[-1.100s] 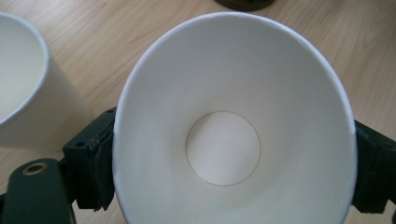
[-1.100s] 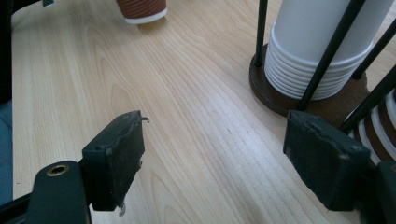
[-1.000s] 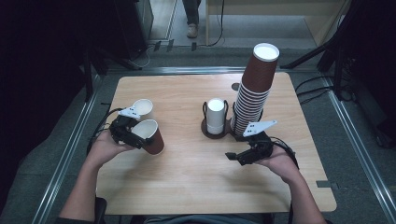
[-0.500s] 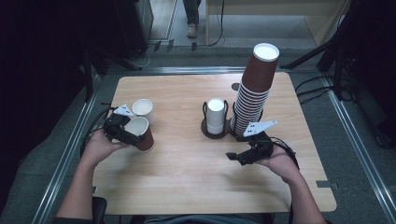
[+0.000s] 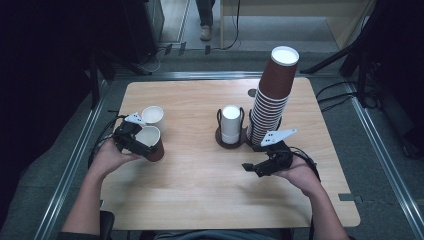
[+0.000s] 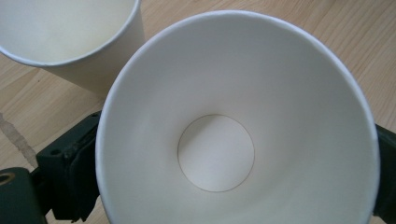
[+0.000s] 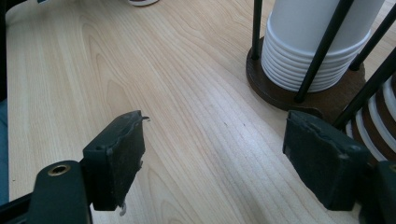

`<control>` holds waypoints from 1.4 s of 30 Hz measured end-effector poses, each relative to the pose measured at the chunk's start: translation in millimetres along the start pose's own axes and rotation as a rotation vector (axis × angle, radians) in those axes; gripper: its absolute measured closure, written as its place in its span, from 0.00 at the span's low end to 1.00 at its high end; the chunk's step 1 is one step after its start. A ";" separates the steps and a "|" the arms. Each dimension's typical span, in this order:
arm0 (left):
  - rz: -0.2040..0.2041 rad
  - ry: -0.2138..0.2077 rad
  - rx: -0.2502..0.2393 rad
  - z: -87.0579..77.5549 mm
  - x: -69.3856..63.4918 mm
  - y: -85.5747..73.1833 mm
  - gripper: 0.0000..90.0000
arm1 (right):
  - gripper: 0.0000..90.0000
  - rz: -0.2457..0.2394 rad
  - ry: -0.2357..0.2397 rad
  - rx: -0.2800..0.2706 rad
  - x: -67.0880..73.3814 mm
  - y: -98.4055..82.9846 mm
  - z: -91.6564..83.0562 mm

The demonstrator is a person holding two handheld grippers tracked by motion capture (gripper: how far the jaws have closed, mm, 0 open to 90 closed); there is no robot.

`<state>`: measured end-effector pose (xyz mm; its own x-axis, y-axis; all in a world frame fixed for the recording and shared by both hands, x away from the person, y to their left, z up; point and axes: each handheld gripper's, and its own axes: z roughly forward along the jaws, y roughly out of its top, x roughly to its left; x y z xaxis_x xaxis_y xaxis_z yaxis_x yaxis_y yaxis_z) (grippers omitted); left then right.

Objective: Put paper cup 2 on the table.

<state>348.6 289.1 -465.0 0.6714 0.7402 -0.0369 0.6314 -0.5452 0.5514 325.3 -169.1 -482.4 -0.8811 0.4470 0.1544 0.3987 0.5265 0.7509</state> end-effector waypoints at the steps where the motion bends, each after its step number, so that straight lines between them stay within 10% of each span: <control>1: -0.002 -0.003 0.000 -0.1 0.1 0.1 0.01 | 0.23 -0.001 0.000 0.000 -0.1 0.0 -0.1; 42: -0.036 -0.093 -0.114 -53.0 -5.6 13.9 0.00 | 0.25 -0.002 -0.011 -0.011 0.0 -0.2 -4.3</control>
<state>333.0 298.2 -413.0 0.6852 0.7162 -0.1328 0.6116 -0.4668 0.6388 324.2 -172.4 -479.8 -0.8791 0.4536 0.1462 0.3941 0.5194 0.7582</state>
